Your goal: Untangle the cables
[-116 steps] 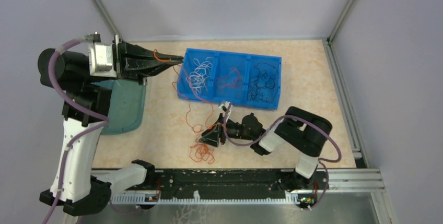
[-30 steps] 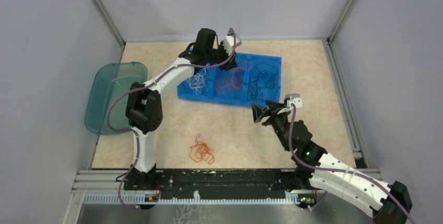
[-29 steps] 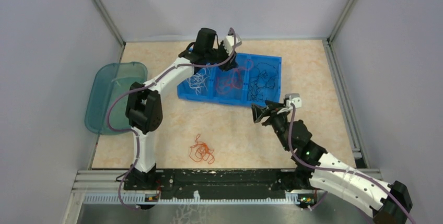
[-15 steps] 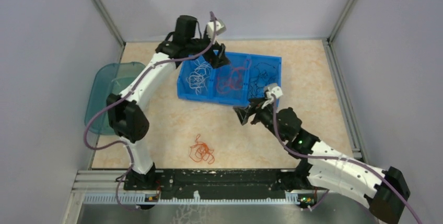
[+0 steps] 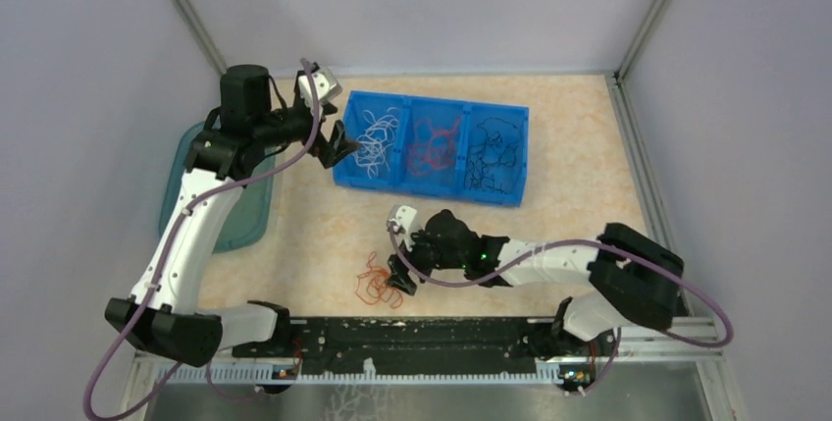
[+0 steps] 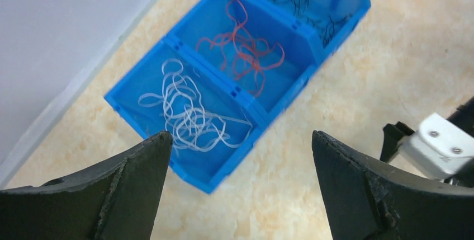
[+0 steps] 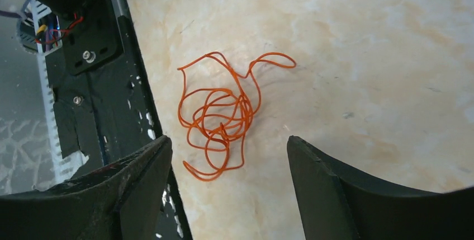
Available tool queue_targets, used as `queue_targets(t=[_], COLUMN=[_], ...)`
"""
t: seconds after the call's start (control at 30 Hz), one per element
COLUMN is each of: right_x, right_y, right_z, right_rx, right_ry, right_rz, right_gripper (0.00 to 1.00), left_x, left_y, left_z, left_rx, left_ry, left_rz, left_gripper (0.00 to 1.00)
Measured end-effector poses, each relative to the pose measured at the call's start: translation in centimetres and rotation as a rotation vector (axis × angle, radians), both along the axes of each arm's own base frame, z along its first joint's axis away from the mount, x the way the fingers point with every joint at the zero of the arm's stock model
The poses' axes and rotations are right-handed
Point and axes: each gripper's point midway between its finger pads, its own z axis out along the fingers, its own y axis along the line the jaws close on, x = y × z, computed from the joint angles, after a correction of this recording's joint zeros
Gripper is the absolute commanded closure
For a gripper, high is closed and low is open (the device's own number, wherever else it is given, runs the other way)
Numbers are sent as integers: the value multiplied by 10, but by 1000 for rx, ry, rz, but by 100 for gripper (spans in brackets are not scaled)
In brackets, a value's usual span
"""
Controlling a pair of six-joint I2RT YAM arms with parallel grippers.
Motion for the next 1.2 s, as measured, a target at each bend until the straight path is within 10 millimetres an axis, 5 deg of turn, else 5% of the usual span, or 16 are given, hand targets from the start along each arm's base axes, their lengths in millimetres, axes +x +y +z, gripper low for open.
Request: queue_targets(t=[0.17,0.43,0.67,0.93,1.03,1.13,1.2], right_x=[-9,-11,3,15,16,15,10], right_y=[22,34,31,30,28,29,30], right_z=[-31,-46,-32,45,65,77,73], right_rx=[-66,-63,-29,152,202,235,228], right_ry=[76,145,170,75,60,38,29], right_rz=[63,63,15,0,-4,20,41], right_gripper=[37,100,100,100,58,40,36], left_x=[-18,-31,-34,-64,-76,-83,-84], left_y=[10,27,32,23,22,21,21], left_z=[-28,-48,-69,-78,-84,-88,-88], left_rx=[60,167,210,192,196,197,196], left_ry=[22,-37,-23,-32,-38,-33,-32], left_rz=[-8,-6,-12,-137,-185,-210,-210], left_gripper=[0,0,0,0,0,0,0])
